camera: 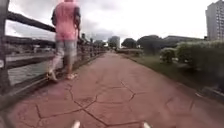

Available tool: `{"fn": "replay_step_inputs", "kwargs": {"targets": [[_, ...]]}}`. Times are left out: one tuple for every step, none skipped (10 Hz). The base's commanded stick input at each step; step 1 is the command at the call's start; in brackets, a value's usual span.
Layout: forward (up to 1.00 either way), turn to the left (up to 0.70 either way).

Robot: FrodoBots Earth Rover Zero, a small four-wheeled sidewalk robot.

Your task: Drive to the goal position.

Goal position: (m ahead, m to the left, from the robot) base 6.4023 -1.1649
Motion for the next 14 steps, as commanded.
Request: {"fn": "replay_step_inputs", "kwargs": {"targets": [[0.7,0.0],[0.7,0.0],[0.7,0.0],[0.7,0.0],[0.7,0.0],[0.7,0.0],[0.7,0.0],[0.7,0.0],[0.7,0.0],[0.7,0.0],[0.7,0.0],[0.7,0.0],[0.7,0.0],[0.7,0.0]]}}
